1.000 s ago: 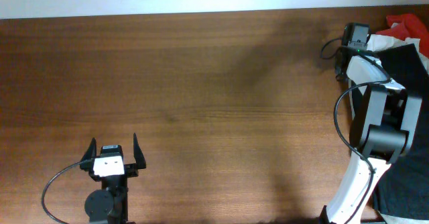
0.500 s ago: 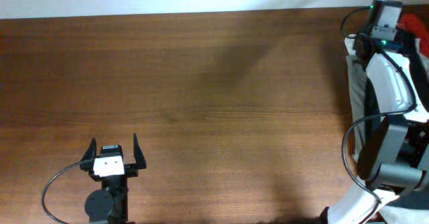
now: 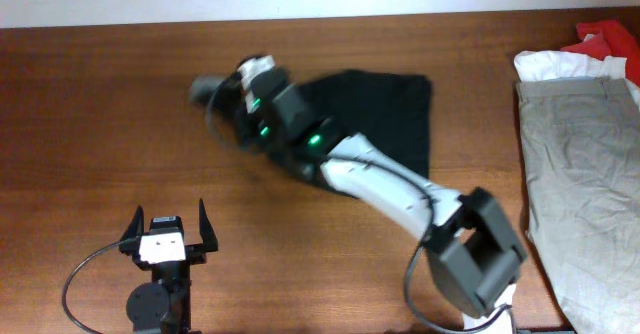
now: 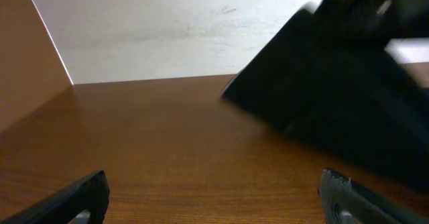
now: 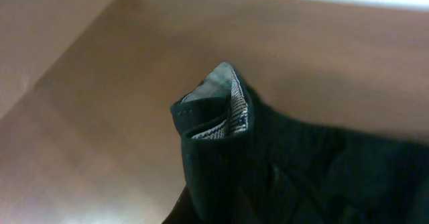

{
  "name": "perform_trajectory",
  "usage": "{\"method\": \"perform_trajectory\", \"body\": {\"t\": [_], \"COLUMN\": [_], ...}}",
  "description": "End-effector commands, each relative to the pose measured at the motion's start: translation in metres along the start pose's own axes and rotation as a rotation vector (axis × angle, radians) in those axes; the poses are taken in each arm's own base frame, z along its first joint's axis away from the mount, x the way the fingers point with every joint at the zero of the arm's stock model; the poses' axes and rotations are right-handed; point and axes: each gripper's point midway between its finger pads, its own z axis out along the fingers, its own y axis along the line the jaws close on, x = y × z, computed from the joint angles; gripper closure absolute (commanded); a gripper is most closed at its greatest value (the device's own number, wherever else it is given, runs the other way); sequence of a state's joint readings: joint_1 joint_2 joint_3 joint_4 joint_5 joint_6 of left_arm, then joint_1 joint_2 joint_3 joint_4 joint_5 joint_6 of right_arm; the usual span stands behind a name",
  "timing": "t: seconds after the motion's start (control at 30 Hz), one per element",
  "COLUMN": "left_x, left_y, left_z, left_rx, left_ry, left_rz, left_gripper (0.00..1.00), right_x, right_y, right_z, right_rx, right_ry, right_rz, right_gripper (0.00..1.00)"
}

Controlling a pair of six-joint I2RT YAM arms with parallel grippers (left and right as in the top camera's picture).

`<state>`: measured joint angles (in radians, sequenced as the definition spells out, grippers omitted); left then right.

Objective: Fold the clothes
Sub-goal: 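Pull the black shorts left with the right gripper and lay them flat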

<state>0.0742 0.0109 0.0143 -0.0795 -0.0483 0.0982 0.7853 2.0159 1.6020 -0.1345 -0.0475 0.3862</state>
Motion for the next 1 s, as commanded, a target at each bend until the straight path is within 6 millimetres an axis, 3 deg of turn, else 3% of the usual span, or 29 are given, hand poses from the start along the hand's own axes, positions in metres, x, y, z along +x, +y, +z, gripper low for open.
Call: {"method": "perform_trajectory", "body": {"t": [0.0,0.07,0.1,0.13,0.2,0.3,0.33,0.4,0.43,0.47,0.53,0.6,0.67,0.8,0.83,0.97], "left_x": [0.002,0.002,0.002,0.002,0.002,0.001,0.002,0.002,0.002,0.002,0.002,0.002,0.002,0.002,0.002,0.002], "left_y": [-0.002,-0.002,-0.002,-0.002,-0.002,-0.002,-0.002,-0.002,-0.002,-0.002,-0.002,-0.002,-0.002,-0.002,-0.002,-0.002], "left_z": [0.0,0.0,0.0,0.0,0.0,0.0,0.0,0.0,0.0,0.0,0.0,0.0,0.0,0.0,0.0,0.0], "left_rx": [0.012,0.012,0.012,0.011,0.012,0.011,0.012,0.012,0.012,0.012,0.012,0.012,0.012,0.012,0.012,0.012], "left_ry": [0.0,0.0,0.0,0.0,0.0,0.0,0.0,0.0,0.0,0.0,0.0,0.0,0.0,0.0,0.0,0.0], "left_rz": [0.017,0.017,0.017,0.017,0.017,0.017,0.017,0.017,0.017,0.017,0.017,0.017,0.017,0.017,0.017,0.017], "left_gripper": [0.01,0.01,0.01,0.01,0.01,0.01,0.01,0.01,0.01,0.01,0.01,0.01,0.01,0.01,0.01,0.01], "right_x": [0.004,0.003,0.002,0.001,-0.008,-0.03,-0.041,-0.069,-0.07,-0.063,-0.023,0.006,0.032,0.077,0.095,0.137], "right_y": [0.042,0.047,0.047,0.047,0.046,0.035,0.024,-0.038,-0.064,-0.103,-0.196,-0.259,-0.3,-0.316,-0.321,-0.325], "right_z": [-0.001,-0.001,-0.001,-0.001,-0.002,-0.014,-0.021,-0.047,-0.055,-0.066,-0.1,-0.138,-0.164,-0.163,-0.158,-0.147], "right_rx": [-0.032,-0.003,-0.005,-0.006,-0.011,0.012,0.042,0.181,0.228,0.302,0.485,0.604,0.645,0.473,0.475,0.471], "right_ry": [-0.023,-0.049,-0.052,-0.058,-0.089,-0.121,-0.127,-0.116,-0.092,-0.031,0.182,0.311,0.401,0.529,0.569,0.655], "right_rz": [0.015,0.004,0.005,0.005,-0.033,-0.123,-0.121,-0.067,-0.045,-0.022,0.055,0.169,0.287,0.429,0.443,0.471], "right_gripper": [0.96,0.91,0.83,0.66,0.53,0.44,0.42,0.41,0.37,0.31,0.0,0.01,0.01,0.01,0.01,0.04]}}
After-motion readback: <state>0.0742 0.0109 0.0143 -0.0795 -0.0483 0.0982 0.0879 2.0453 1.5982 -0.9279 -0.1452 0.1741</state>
